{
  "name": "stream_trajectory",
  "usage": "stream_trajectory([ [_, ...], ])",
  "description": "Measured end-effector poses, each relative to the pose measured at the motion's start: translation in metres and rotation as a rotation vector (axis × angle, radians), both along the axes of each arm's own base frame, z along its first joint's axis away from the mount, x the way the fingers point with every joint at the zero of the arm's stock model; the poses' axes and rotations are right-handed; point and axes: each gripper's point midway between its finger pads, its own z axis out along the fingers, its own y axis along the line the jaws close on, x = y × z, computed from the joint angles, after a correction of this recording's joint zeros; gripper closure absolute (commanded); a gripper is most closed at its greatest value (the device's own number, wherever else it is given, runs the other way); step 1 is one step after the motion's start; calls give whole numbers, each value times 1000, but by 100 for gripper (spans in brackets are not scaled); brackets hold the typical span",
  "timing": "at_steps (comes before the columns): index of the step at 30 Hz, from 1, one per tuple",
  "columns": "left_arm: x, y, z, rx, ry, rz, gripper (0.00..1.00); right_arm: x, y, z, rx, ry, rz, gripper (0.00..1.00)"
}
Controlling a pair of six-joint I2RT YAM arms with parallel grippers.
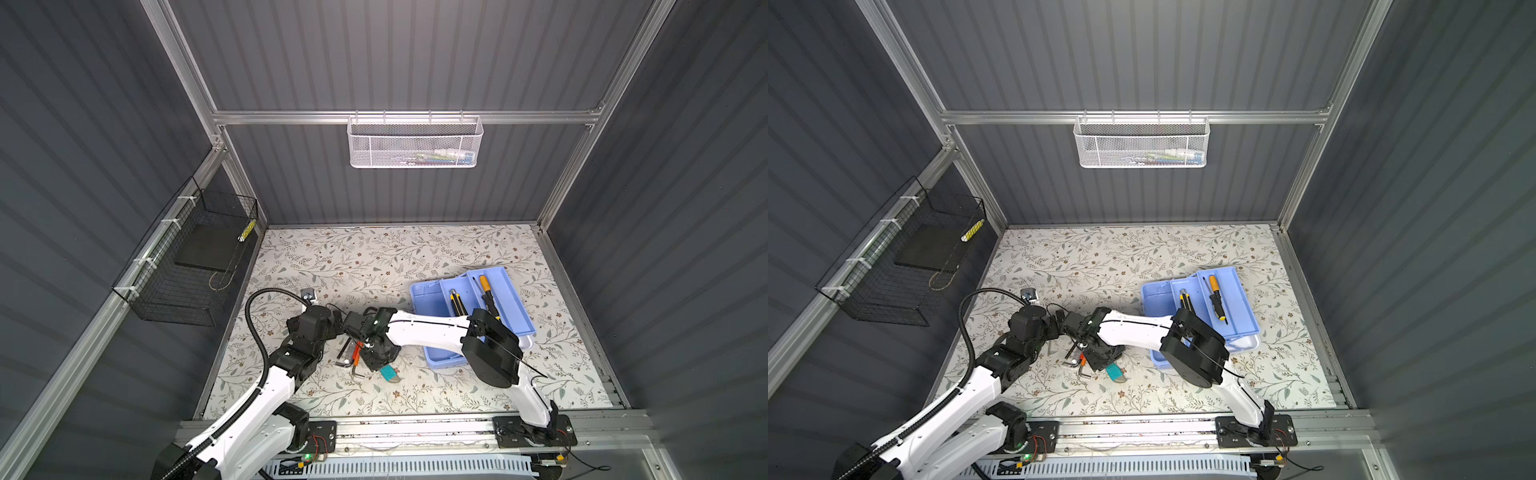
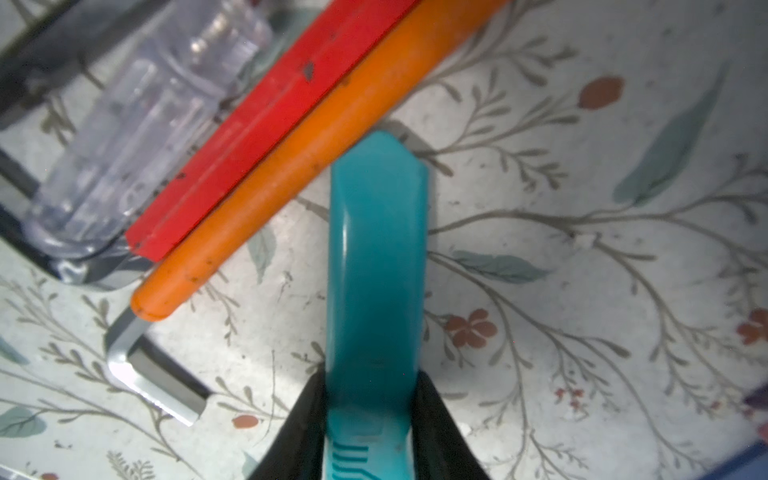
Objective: Pack the tool kit
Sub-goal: 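Lift the teal utility knife and carry it over the blue tray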
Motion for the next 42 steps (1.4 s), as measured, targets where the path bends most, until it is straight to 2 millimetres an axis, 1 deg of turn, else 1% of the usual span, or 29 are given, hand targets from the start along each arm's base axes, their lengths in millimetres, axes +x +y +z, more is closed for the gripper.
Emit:
stream_trajectory([
  [9, 0, 0, 0, 0, 0, 0, 1, 7, -13, 2, -2, 2, -29, 82],
  [12, 0, 0, 0, 0, 0, 0, 0, 11, -22, 3, -7, 6, -47, 82],
  [14, 0, 0, 0, 0, 0, 0, 0, 17, -27, 9, -1, 3, -64, 82],
  [16, 0, 0, 0, 0, 0, 0, 1, 22, -30, 19, 18, -7, -78, 83],
  [24, 0, 0, 0, 0, 0, 0, 1, 41, -34, 76, 138, -64, -121, 83],
  [27, 0, 0, 0, 0, 0, 0, 1, 47, -41, 94, 167, -83, -140, 84],
  [33, 0, 0, 0, 0, 0, 0, 0, 65, -68, 132, 224, -131, -200, 85],
  [35, 0, 0, 0, 0, 0, 0, 0, 71, -83, 145, 243, -149, -226, 85],
  [38, 0, 0, 0, 0, 0, 0, 0, 82, -110, 160, 260, -177, -275, 86],
  [42, 0, 0, 0, 0, 1, 0, 1, 95, -153, 170, 246, -211, -348, 86],
])
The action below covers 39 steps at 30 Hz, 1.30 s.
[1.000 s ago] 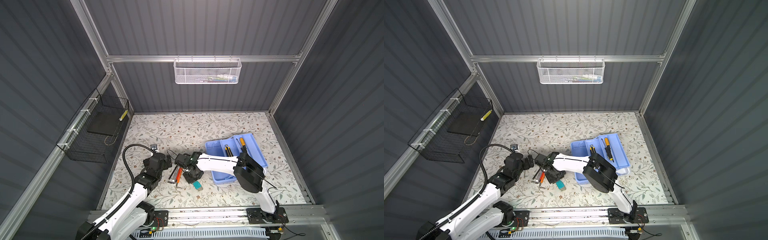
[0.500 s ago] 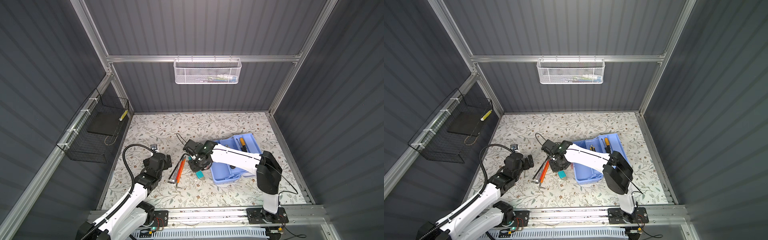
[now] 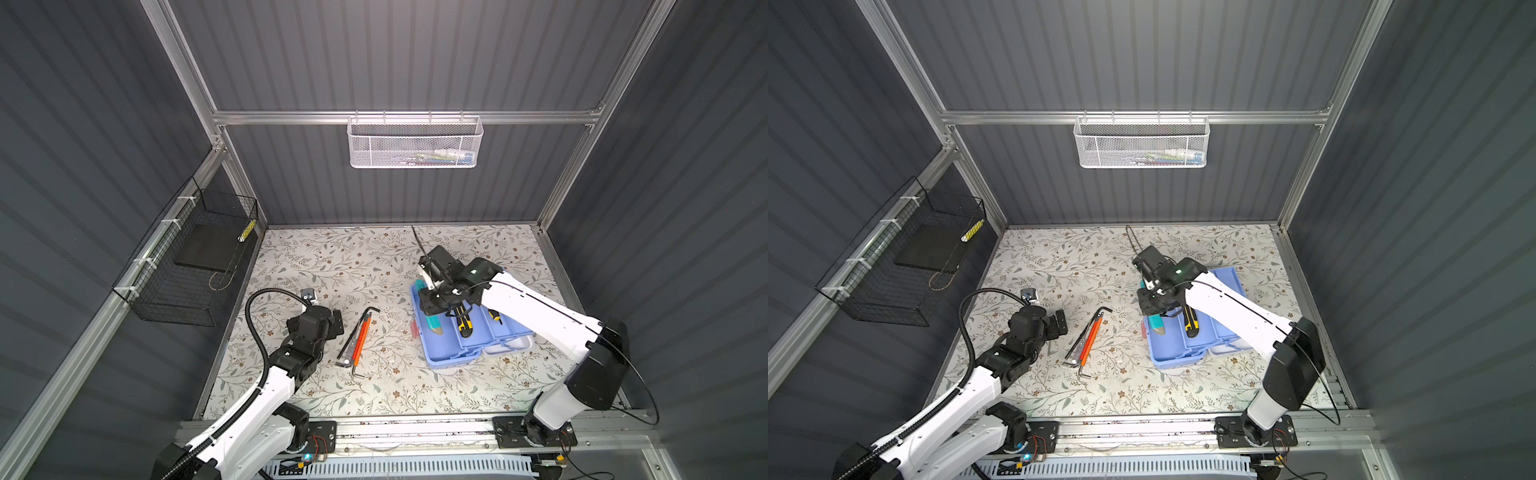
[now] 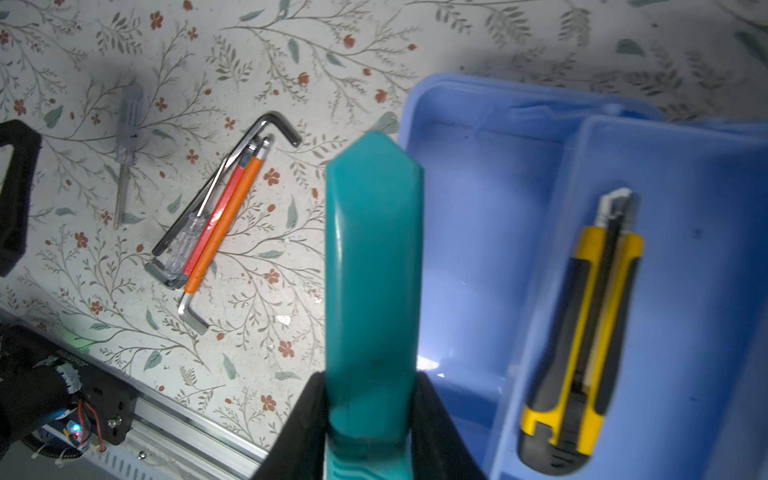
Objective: Pack the tool kit
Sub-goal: 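Lift the teal utility knife and carry it over the blue tray, then lower the teal knife beside the yellow knife and open the right gripper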
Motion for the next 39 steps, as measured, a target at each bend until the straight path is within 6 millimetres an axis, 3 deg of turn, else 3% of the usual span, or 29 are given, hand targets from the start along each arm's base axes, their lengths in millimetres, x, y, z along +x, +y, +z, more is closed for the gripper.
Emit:
stream_trajectory([
  [3, 0, 0, 0, 0, 0, 0, 1, 6, -32, -2, -30, 3, -53, 85],
  [7, 0, 0, 0, 0, 0, 0, 0, 8, -69, -19, -84, 35, -113, 86],
  [12, 0, 0, -2, 4, 8, -1, 0, 8, -97, -41, -131, 85, -152, 86],
  [21, 0, 0, -3, 5, 9, 0, 0, 23, -111, -62, -192, 108, -160, 84],
  [25, 0, 0, -3, 5, 9, 0, 0, 28, -117, -69, -224, 109, -160, 78],
  [32, 0, 0, -4, 8, 15, 0, 1, 30, -119, -72, -249, 105, -156, 58],
  [39, 1, 0, -7, 11, 24, -1, 1, 31, -119, -69, -252, 98, -158, 57],
])
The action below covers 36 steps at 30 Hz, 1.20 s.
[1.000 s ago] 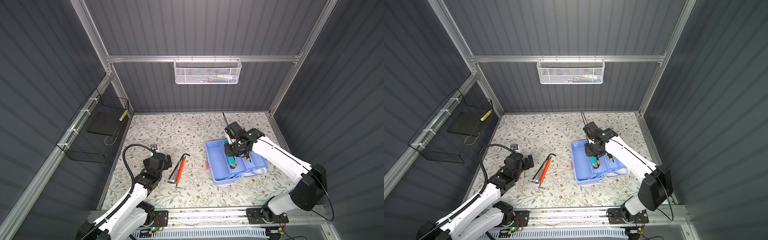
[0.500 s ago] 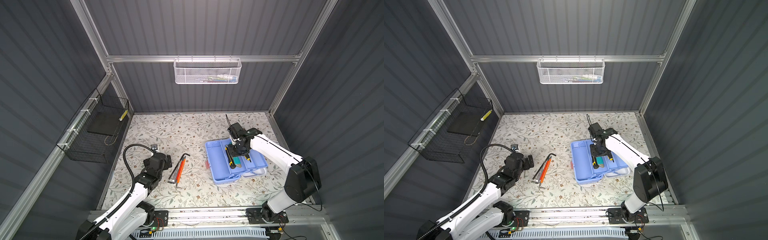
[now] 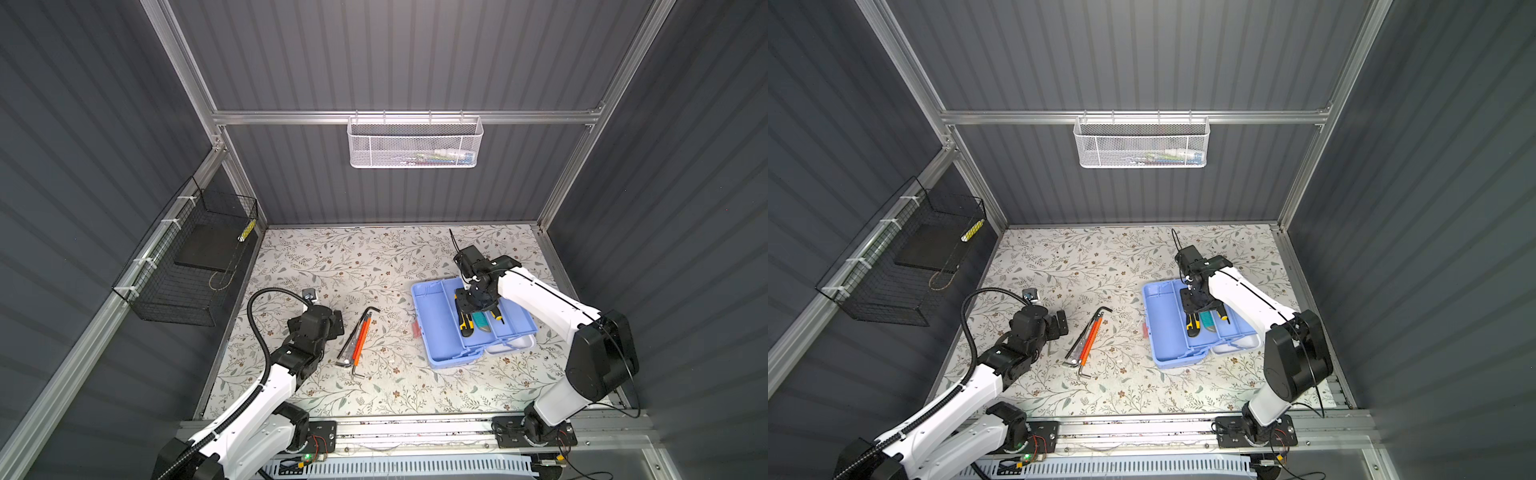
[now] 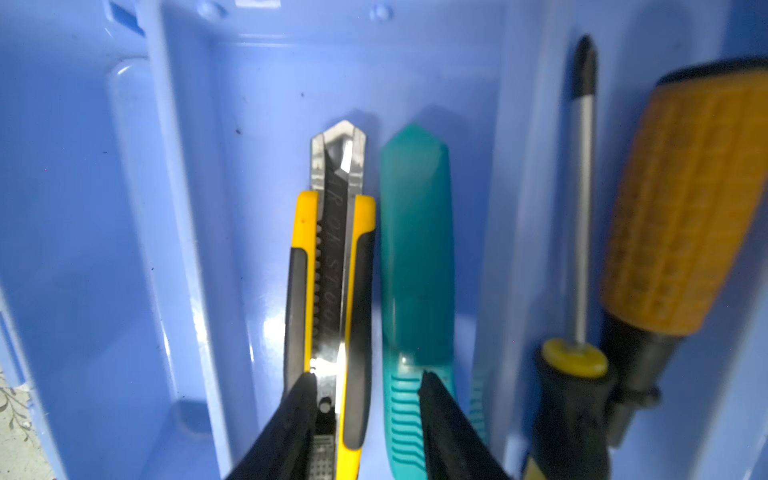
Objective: Pack the tool kit
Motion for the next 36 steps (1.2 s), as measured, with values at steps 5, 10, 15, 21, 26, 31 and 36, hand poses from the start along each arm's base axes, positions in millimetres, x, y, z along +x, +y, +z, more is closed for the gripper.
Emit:
stream_trajectory([
  [5, 0, -6, -5, -11, 23, -29, 1, -2, 8, 10, 38, -24, 11, 67],
  [10, 7, -16, 4, -44, 67, -36, 1, -9, 44, 30, 160, -73, 84, 66],
  [15, 19, -27, -12, -47, 186, -26, 1, -27, 98, 58, 346, -152, 183, 62],
  [21, 10, -36, -58, -40, 390, -31, 0, -67, 156, 73, 510, -166, 305, 61],
  [26, 7, -31, -68, -72, 417, 25, 1, -94, 177, 49, 566, -110, 330, 59],
  [31, 7, -18, -81, -116, 437, 96, 0, -108, 186, 36, 595, -65, 330, 58],
  [36, 10, -14, -91, -143, 453, 123, 0, -111, 195, 40, 625, -74, 340, 57],
])
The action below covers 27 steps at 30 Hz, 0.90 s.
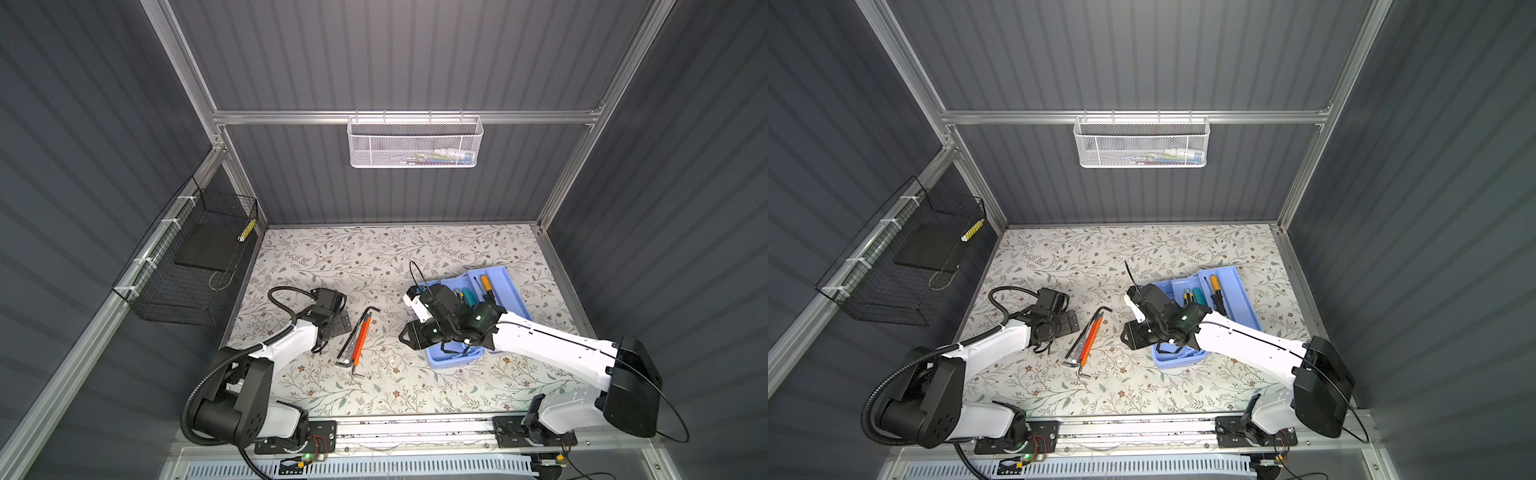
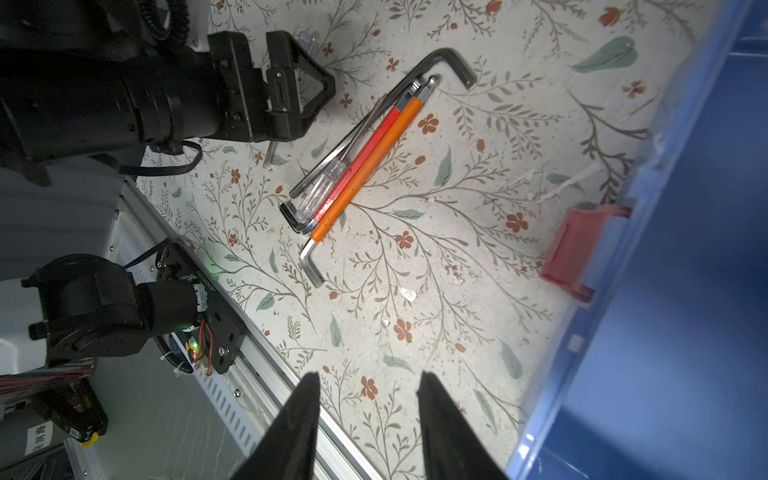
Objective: Pack the tool kit
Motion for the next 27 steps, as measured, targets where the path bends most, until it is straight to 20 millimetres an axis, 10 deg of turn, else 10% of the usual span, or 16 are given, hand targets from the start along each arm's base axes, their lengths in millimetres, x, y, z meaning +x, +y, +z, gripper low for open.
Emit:
stream_trajectory([
  [13, 18, -16, -6, -78, -38, -15, 1, 1, 0, -3, -2, 18, -23, 56],
  [27, 10, -54, 7, -341, -143, -103, 0, 23, 27, -74, -166, 121, -31, 52],
])
